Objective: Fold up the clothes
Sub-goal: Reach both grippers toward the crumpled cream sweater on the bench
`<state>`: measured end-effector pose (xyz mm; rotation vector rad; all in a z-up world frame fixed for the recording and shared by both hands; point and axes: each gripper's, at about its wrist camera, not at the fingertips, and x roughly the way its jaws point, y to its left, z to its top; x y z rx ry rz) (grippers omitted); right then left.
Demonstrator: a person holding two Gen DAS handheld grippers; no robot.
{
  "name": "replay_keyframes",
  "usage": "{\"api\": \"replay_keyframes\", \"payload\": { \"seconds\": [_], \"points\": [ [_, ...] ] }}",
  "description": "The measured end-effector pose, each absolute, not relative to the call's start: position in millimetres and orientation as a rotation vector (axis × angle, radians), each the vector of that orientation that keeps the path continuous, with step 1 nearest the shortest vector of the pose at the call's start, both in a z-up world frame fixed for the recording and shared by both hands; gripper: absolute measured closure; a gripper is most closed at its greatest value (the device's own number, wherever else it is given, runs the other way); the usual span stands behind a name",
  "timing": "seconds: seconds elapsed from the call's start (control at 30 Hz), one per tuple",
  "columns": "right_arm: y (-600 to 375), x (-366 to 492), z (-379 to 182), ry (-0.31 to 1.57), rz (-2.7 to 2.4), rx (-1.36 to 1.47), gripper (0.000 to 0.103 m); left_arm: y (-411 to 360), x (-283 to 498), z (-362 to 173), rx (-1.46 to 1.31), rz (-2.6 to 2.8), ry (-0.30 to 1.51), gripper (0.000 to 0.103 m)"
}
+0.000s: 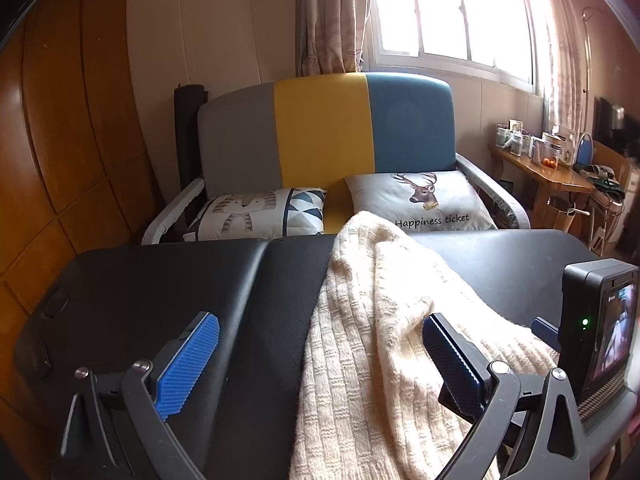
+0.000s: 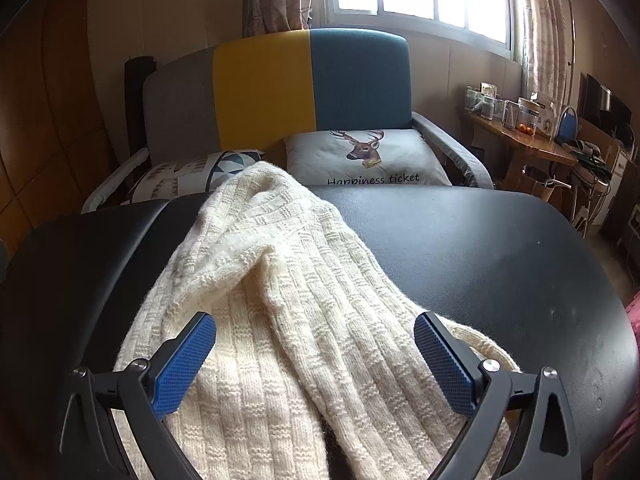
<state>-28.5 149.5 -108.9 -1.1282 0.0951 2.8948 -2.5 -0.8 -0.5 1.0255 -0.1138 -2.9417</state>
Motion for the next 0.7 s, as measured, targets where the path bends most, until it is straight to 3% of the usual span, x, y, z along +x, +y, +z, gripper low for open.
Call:
{"api": "replay_keyframes", "payload": {
  "seconds": [0.33,0.43,0.63,0.7],
  "points": [
    [152,-18,-109,0.066,2.9,-1.154,0.001,-12,-3,-13,1.086,-3.006,0.009,0.0],
    [151,-16,-107,0.039,2.894,-1.147,0.001,-27,-4,-28,1.215,-3.054,0.235,0.0],
    [144,-13,-104,-0.037,2.915,-1.13,0.001,-31,2,-43,1.248,-3.046,0.185,0.0],
    [148,-13,-110,-0.036,2.919,-1.166,0.005,-41,1,-54,1.314,-3.046,0.282,0.0]
  ]
}}
